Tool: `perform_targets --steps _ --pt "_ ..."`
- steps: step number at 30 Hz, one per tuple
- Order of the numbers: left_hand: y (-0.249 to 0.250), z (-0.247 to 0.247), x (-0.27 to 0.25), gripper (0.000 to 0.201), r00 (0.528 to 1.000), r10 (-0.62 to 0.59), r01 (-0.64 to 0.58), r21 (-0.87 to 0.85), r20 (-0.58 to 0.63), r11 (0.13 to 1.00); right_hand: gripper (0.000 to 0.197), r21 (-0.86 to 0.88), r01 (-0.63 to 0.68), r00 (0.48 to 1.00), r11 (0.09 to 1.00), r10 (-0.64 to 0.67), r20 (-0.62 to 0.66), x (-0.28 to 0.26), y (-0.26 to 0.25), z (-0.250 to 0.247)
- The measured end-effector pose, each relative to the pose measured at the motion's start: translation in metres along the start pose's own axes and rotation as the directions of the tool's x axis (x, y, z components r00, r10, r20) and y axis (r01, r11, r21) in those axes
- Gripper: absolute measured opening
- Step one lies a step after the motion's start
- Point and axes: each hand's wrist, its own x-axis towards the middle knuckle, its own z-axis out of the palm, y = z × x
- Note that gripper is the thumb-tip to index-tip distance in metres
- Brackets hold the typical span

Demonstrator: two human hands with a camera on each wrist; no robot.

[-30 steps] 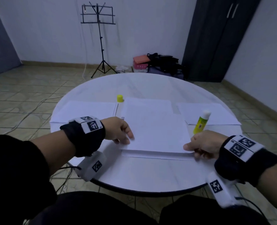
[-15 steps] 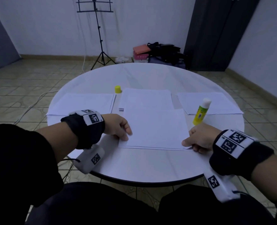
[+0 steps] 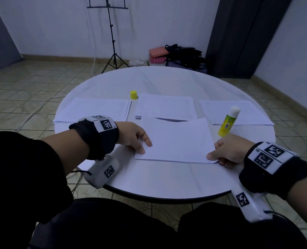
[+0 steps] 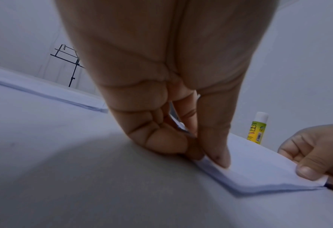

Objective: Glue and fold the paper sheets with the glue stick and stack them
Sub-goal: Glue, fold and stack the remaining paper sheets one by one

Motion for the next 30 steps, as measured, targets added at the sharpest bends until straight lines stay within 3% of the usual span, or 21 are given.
perform_targets --steps 30 --pt "0.0032 0.0012 0.0052 0.029 1.0 -0.002 0.007 0.17 -0.025 0.985 0.035 -0.043 0.021 1.0 0.999 -0.021 -0.012 -0.0006 0.0004 0.0024"
